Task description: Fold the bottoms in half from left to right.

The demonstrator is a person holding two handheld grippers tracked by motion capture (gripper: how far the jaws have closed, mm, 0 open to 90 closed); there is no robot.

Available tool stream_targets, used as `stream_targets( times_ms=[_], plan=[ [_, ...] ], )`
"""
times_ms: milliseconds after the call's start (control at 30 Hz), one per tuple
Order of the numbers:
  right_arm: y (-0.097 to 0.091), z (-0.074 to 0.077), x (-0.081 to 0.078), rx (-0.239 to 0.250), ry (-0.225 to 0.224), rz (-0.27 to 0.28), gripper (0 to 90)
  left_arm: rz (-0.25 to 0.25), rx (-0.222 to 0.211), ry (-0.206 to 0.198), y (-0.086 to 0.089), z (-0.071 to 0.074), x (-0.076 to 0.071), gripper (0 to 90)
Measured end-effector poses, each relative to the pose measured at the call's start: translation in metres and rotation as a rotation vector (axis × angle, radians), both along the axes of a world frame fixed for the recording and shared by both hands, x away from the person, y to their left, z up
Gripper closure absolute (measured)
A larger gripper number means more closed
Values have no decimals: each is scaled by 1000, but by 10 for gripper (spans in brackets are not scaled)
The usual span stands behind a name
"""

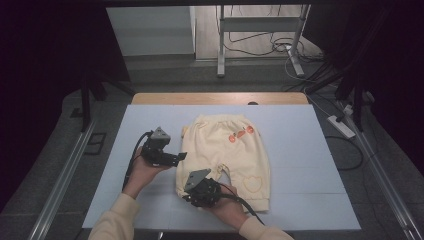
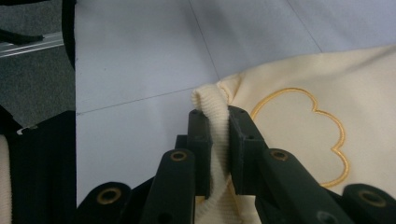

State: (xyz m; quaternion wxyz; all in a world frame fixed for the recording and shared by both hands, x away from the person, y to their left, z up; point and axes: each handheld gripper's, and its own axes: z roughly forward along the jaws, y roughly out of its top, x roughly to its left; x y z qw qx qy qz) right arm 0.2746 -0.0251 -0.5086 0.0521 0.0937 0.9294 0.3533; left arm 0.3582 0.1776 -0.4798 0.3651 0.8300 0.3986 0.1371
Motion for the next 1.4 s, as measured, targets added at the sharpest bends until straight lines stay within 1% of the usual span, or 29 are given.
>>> stream_targets(
  times_ms=[33,100,133,233,333,433,533,667,833,1033,1233,1400],
  plan=[
    [0,0,0,-1,1,-2,796,0,5,3,-1,0,4,120],
    [0,0,-1,-1,-1,0,796,0,0,9,-1,0,10,122],
    [0,0,-1,0,0,-1,796,0,-3,11,-1,-1,12,122],
    [0,0,0,-2,0,-2,796,1,9,19,-1,-2,17,124],
    [0,0,-1,-1,0,-2,796,7,3,27,-1,-3,21,128],
    [0,0,-1,-4,-1,0,796,2,16,34,-1,-4,27,130],
    [1,-1,-1,-2,0,1,796,6,15,38,-2,-3,34,133],
    [1,-1,0,-3,3,-1,796,-6,29,44,-8,-3,43,135],
    [0,1,0,2,11,-3,796,-18,48,49,-15,-6,50,134],
    [0,0,1,1,17,-2,795,-15,41,55,-17,-7,55,134],
    [0,0,1,1,17,3,795,-15,47,59,-18,-9,61,135],
    [0,-1,1,-1,18,4,795,4,43,59,-18,-12,65,136]
  ],
)
